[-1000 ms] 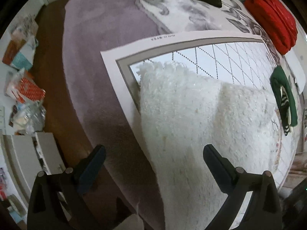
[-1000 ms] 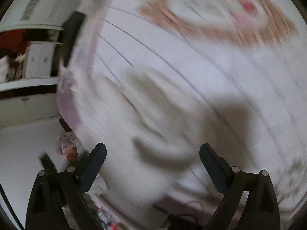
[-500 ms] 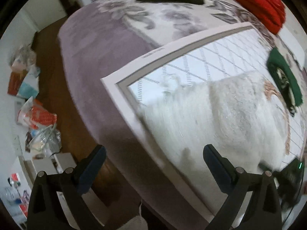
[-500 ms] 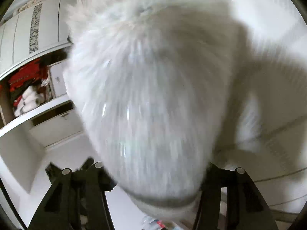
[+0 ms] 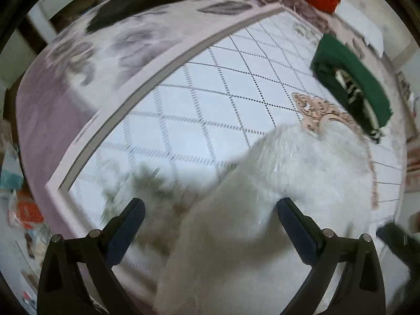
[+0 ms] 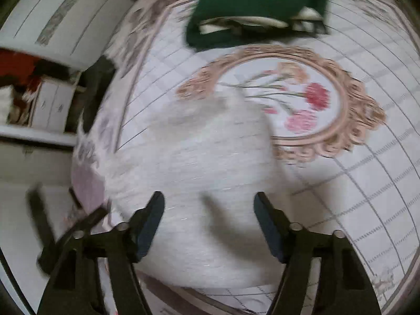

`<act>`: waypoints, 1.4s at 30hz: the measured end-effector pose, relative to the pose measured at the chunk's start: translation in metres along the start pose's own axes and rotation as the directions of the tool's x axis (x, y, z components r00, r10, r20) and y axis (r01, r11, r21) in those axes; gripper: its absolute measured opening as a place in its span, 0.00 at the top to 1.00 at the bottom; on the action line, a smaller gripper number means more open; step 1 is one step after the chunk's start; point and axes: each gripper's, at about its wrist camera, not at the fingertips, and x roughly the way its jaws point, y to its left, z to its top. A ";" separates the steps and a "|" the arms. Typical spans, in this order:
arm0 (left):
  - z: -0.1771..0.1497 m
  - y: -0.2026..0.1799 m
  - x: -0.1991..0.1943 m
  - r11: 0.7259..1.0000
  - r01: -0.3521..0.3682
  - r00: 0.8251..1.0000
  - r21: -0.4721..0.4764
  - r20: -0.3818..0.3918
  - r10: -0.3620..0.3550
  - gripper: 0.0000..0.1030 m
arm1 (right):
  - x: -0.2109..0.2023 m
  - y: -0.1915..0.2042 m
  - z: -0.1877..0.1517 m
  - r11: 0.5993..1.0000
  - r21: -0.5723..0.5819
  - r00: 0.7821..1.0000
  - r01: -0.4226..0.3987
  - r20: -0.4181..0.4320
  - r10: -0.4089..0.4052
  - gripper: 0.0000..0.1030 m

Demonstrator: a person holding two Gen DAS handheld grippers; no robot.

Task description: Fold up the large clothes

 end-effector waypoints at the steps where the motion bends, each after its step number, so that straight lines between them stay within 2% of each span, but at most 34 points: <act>1: 0.010 -0.005 0.019 0.999 -0.032 0.999 0.010 -0.018 0.033 0.00 | 0.012 0.007 0.004 1.000 -0.011 1.000 0.014 -0.018 -0.014 0.50; 3: 0.020 -0.007 0.049 1.000 -0.019 0.997 0.009 -0.076 0.020 0.00 | 0.038 0.013 0.008 0.998 -0.025 0.997 0.056 -0.047 -0.058 0.50; 5: 0.025 -0.005 0.076 1.000 0.022 0.991 -0.016 -0.129 -0.024 0.00 | 0.069 0.008 0.016 0.992 -0.023 0.989 0.125 -0.077 -0.127 0.53; 10: 0.030 0.000 0.096 0.996 0.079 0.985 -0.030 -0.153 -0.083 0.00 | 0.098 0.008 0.031 0.985 -0.006 0.979 0.172 -0.111 -0.172 0.51; 11: 0.030 0.003 0.093 0.995 0.095 0.983 -0.032 -0.155 -0.099 0.00 | 0.100 0.008 0.035 0.987 0.000 0.979 0.158 -0.131 -0.156 0.50; 13: 0.029 0.015 0.074 0.989 0.143 0.979 -0.043 -0.138 -0.148 0.00 | 0.085 0.004 0.037 0.999 0.029 0.987 0.032 -0.161 -0.027 0.32; 15: 0.023 0.028 0.054 0.981 0.183 0.975 -0.063 -0.116 -0.190 0.00 | 0.060 -0.009 0.031 0.996 0.064 0.986 -0.063 -0.148 0.072 0.32; 17: 0.010 0.040 0.039 0.978 0.201 0.974 -0.061 -0.099 -0.206 0.00 | 0.044 -0.028 0.022 0.993 0.088 0.988 -0.073 -0.127 0.084 0.22; 18: 0.004 0.042 0.040 0.977 0.206 0.972 -0.055 -0.106 -0.211 0.00 | 0.040 -0.042 0.016 0.993 0.096 0.990 -0.071 -0.117 0.083 0.12; 20: -0.011 0.045 0.057 0.971 0.230 0.959 -0.058 -0.154 -0.237 0.00 | 0.050 -0.074 0.005 0.989 0.127 0.986 -0.075 -0.142 0.093 0.10; 21: -0.015 0.047 0.064 0.965 0.252 0.951 -0.069 -0.169 -0.261 0.00 | 0.071 -0.093 0.001 0.983 0.161 0.975 -0.091 -0.185 0.121 0.10; 23: -0.021 0.043 0.082 0.940 0.323 0.920 -0.107 -0.198 -0.338 0.00 | 0.097 -0.110 -0.004 0.958 0.203 0.944 -0.203 -0.220 0.247 0.10; 24: -0.022 0.041 0.086 0.932 0.344 0.912 -0.109 -0.195 -0.360 0.00 | 0.113 -0.114 -0.005 0.926 0.223 0.907 -0.304 -0.229 0.353 0.10; 26: -0.021 0.033 0.087 0.926 0.370 0.910 -0.079 -0.169 -0.379 0.00 | 0.135 -0.108 0.000 0.881 0.223 0.853 -0.418 -0.236 0.465 0.08; 27: -0.019 0.030 0.087 0.923 0.380 0.909 -0.064 -0.157 -0.385 0.00 | 0.139 -0.104 0.002 0.874 0.212 0.846 -0.438 -0.233 0.480 0.07; 29: -0.016 0.024 0.082 0.915 0.403 0.907 -0.035 -0.120 -0.404 0.09 | 0.145 -0.091 0.009 0.869 0.180 0.841 -0.461 -0.226 0.492 0.09; 31: -0.013 0.021 0.075 0.917 0.399 0.914 -0.009 -0.079 -0.399 0.25 | 0.145 -0.085 0.012 0.858 0.187 0.835 -0.479 -0.205 0.511 0.33; 32: -0.010 0.021 0.070 0.920 0.392 0.919 0.003 -0.058 -0.391 0.30 | 0.149 -0.083 0.014 0.845 0.199 0.826 -0.496 -0.190 0.530 0.38; 33: -0.008 0.021 0.065 0.920 0.393 0.919 0.008 -0.046 -0.392 0.46 | 0.149 -0.080 0.013 0.838 0.211 0.825 -0.503 -0.172 0.538 0.42; 34: -0.005 0.021 0.060 0.900 0.435 0.900 0.002 -0.046 -0.434 0.73 | 0.147 -0.077 0.012 0.832 0.228 0.824 -0.506 -0.157 0.544 0.44; 35: -0.004 0.018 0.055 0.893 0.450 0.892 -0.002 -0.052 -0.449 0.75 | 0.147 -0.074 0.011 0.824 0.241 0.819 -0.513 -0.148 0.554 0.45; 37: -0.001 0.008 0.046 0.906 0.421 0.907 0.044 -0.038 -0.419 0.76 | 0.144 -0.068 0.006 0.800 0.287 0.809 -0.527 -0.122 0.576 0.47; 41: 0.013 -0.015 0.033 0.904 0.422 0.907 0.074 -0.040 -0.420 0.77 | 0.134 -0.052 0.005 0.743 0.338 0.772 -0.577 -0.069 0.632 0.48; 42: 0.017 -0.011 0.031 0.902 0.424 0.906 0.080 -0.040 -0.422 0.77 | 0.128 -0.049 0.005 0.741 0.337 0.772 -0.581 -0.060 0.633 0.48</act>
